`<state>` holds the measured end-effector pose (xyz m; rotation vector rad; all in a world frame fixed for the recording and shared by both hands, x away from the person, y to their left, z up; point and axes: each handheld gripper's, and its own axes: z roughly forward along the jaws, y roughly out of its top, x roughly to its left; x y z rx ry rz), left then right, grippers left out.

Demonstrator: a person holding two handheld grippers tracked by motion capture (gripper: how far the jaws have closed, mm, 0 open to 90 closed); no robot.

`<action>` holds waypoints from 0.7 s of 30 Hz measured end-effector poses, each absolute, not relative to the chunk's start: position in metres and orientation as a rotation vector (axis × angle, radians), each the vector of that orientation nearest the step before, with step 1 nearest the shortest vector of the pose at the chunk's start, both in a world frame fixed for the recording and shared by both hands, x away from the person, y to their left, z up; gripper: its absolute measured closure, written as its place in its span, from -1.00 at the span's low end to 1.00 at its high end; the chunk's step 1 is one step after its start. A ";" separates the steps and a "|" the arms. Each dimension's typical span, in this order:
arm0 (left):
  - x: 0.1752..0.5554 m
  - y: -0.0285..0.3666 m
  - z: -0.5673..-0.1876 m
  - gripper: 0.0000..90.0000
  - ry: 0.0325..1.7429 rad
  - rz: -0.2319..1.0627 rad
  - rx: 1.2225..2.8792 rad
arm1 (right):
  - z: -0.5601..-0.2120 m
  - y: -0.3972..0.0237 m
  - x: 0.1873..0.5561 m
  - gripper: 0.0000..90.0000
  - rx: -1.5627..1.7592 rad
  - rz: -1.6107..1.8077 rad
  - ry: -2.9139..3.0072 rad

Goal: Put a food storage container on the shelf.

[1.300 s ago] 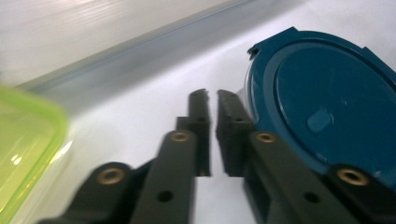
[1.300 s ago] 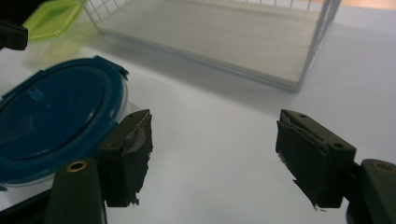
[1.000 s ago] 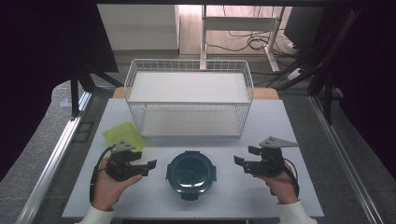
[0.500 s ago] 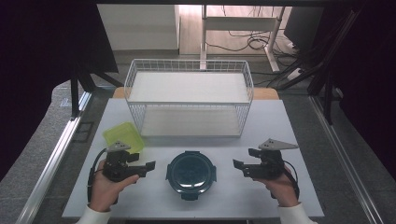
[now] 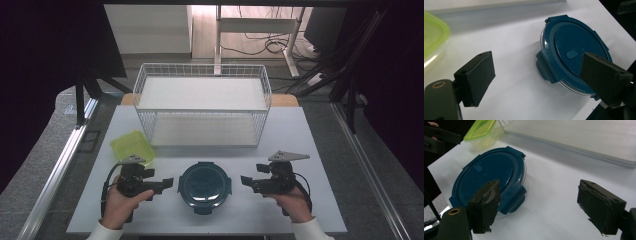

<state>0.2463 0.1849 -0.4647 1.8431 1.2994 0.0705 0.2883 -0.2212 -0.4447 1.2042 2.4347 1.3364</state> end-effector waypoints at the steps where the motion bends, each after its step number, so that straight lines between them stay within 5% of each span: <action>1: 0.247 0.184 -0.465 -0.71 1.299 0.067 1.842 | -0.445 -0.220 0.288 -0.59 1.213 1.343 2.438; 21: 0.265 0.160 -0.484 -0.82 1.317 -0.088 1.817 | -0.474 -0.188 0.288 -0.77 1.423 1.400 2.524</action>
